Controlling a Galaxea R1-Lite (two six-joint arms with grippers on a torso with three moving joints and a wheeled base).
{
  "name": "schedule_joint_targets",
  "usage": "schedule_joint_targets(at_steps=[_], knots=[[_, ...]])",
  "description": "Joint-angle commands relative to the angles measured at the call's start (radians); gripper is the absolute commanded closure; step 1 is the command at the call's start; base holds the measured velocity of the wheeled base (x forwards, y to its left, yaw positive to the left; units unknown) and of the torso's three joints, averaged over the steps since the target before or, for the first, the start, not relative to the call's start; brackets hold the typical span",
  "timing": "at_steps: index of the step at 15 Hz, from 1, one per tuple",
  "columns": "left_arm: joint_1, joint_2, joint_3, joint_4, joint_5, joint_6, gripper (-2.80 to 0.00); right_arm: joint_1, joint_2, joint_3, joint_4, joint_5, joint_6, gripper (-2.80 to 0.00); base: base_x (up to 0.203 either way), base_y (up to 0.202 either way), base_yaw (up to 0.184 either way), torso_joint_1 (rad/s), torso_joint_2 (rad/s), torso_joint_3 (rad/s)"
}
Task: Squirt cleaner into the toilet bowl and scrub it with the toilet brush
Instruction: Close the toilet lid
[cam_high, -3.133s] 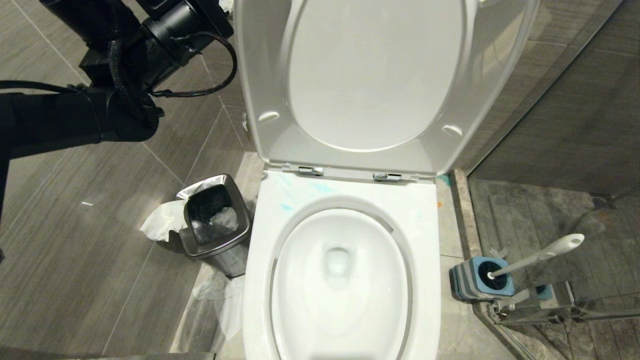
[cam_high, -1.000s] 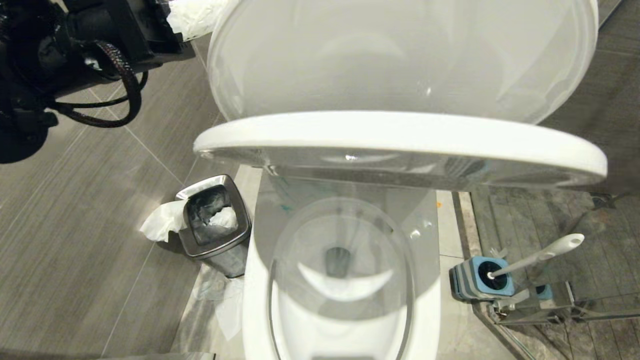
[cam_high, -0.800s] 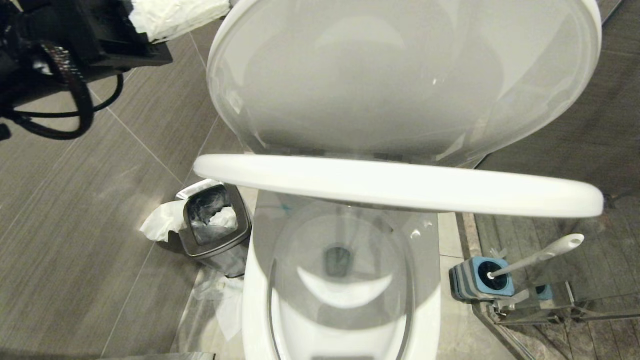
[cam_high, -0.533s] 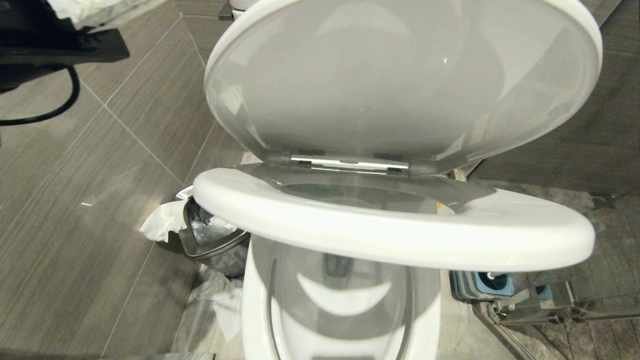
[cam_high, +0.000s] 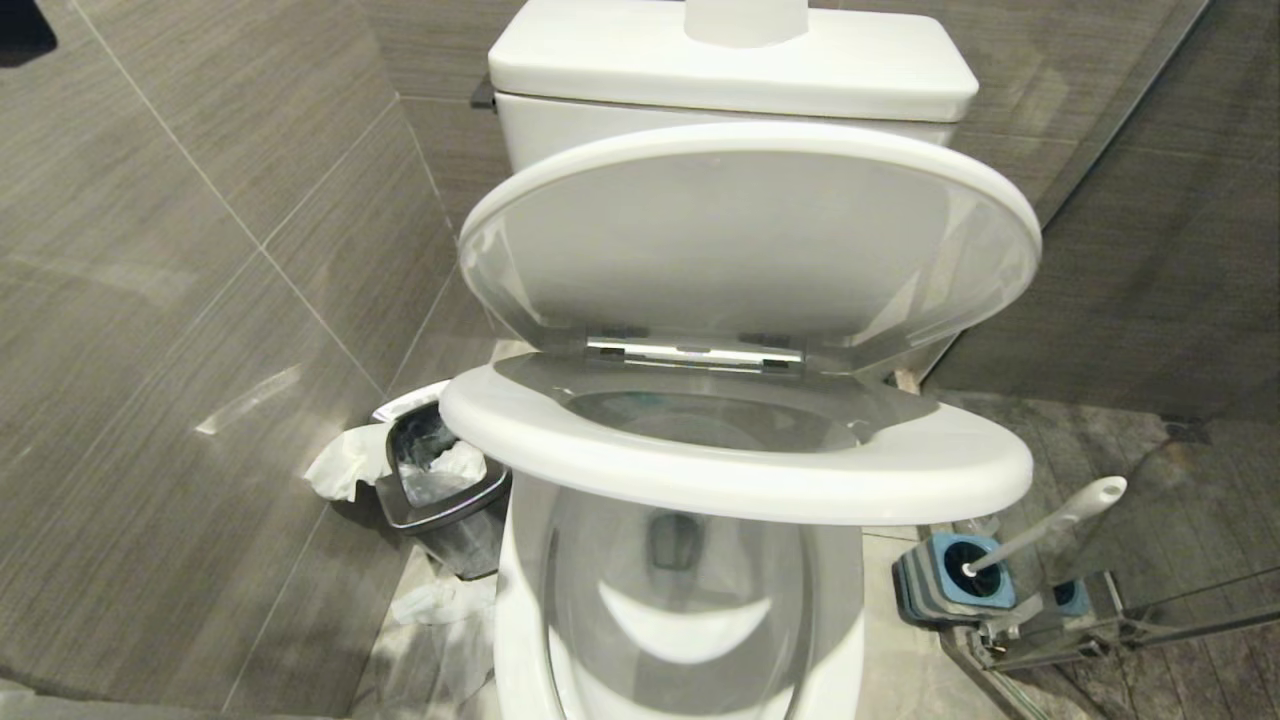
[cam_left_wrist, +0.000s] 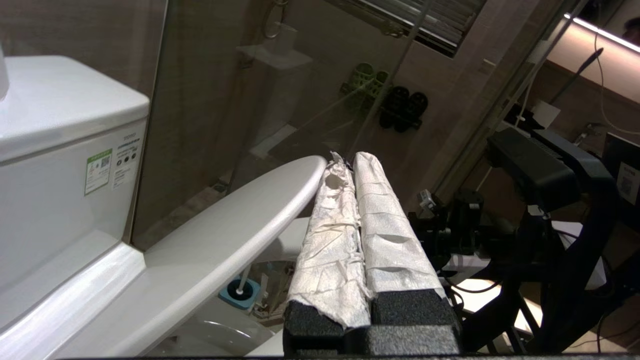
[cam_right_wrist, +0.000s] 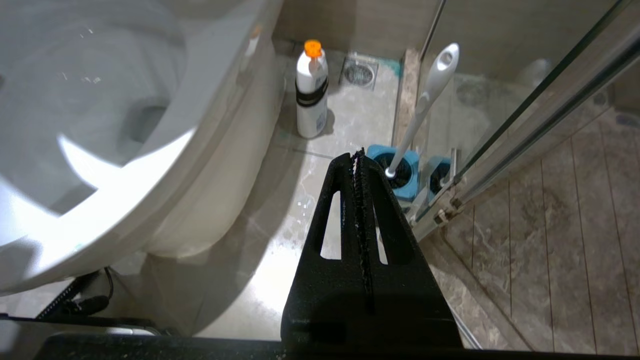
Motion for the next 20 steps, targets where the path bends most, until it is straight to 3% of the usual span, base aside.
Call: schedule_joint_targets(at_steps=[1,8,12,14,16,17,18,19,20], knots=[[0.001,-0.024,0.003,-0.004,-0.008,-0.003,0.0,0.0,0.001,0.0,0.0,0.0,0.0,0.0,0.0,0.0,0.0,-0.002,0.01,0.199],[-0.014,-0.057,0.004,0.04,-0.014,-0.008,0.0,0.0,0.001,0.0,0.0,0.0,0.0,0.0,0.0,0.0,0.0,0.0,0.0,0.17],[-0.03,-0.024,-0.19,0.128,0.004,-0.113,0.0,0.0,0.001,-0.001,0.0,0.0,0.0,0.0,0.0,0.0,0.0,0.001,0.0,0.008],[-0.037,-0.01,-0.269,0.241,0.112,-0.125,0.0,0.0,0.001,0.0,0.0,0.0,0.0,0.0,0.0,0.0,0.0,0.0,0.0,0.0],[-0.046,0.038,-0.418,0.431,0.234,-0.103,0.0,0.0,0.001,0.0,0.0,0.0,0.0,0.0,0.0,0.0,0.0,0.0,0.0,0.0],[-0.063,0.078,-0.507,0.575,0.325,-0.036,0.0,0.0,0.001,0.0,0.0,0.0,0.0,0.0,0.0,0.0,0.0,0.0,0.0,0.0],[-0.094,0.118,-0.57,0.71,0.446,0.102,0.0,0.0,0.001,0.0,0.0,0.0,0.0,0.0,0.0,0.0,0.0,0.0,0.0,0.0],[-0.151,0.152,-0.604,0.781,0.626,0.238,0.0,0.0,0.001,-0.001,0.0,0.0,0.0,0.0,0.0,0.0,0.0,0.0,0.0,0.0],[-0.247,0.178,-0.62,0.822,0.767,0.33,0.0,0.0,0.001,-0.001,0.0,0.0,0.0,0.0,0.0,0.0,0.0,0.0,0.0,0.0]])
